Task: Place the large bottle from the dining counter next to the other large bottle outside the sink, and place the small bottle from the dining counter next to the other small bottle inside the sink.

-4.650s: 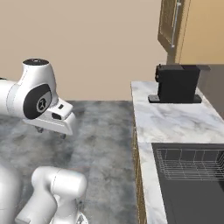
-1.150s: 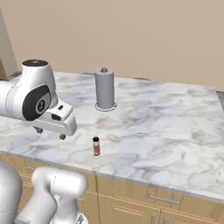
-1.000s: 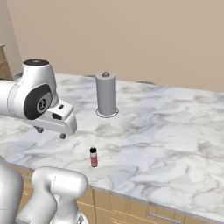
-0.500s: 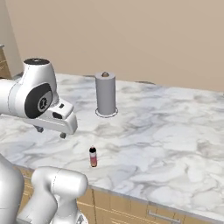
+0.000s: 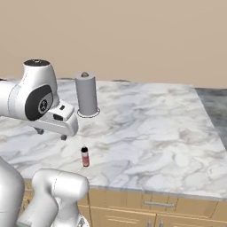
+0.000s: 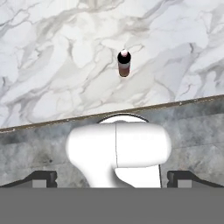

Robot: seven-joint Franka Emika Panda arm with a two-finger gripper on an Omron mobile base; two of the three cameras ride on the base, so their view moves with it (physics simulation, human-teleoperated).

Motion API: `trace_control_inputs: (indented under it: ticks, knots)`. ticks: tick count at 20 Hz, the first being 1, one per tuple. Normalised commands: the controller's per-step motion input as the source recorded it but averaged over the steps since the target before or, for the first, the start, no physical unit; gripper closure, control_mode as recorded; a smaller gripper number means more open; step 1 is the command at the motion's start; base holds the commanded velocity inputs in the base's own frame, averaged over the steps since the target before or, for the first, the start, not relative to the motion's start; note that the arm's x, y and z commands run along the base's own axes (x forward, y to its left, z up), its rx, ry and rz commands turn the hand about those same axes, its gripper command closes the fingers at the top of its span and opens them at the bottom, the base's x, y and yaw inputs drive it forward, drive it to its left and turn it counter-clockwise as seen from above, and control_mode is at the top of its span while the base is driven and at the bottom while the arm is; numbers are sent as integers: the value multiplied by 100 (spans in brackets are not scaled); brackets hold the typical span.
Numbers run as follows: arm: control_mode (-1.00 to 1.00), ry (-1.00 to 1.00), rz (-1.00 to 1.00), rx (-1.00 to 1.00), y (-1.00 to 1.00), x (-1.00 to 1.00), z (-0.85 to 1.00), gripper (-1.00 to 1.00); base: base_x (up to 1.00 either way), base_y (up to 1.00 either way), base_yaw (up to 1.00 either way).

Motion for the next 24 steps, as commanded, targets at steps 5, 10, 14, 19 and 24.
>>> trace_control_inputs:
  ticks: [5,10,14,19,24]
  knots:
    - [100,0,0,0,0,0,0,-100,44,-3,-19]
    - [100,0,0,0,0,0,0,-100,0,0,0]
    - [100,0,0,0,0,0,0,-100,0,0,0]
    - [-100,0,0,0,0,0,0,-100,0,0,0]
    - [-100,0,0,0,4,41,-1,-100,0,0,0]
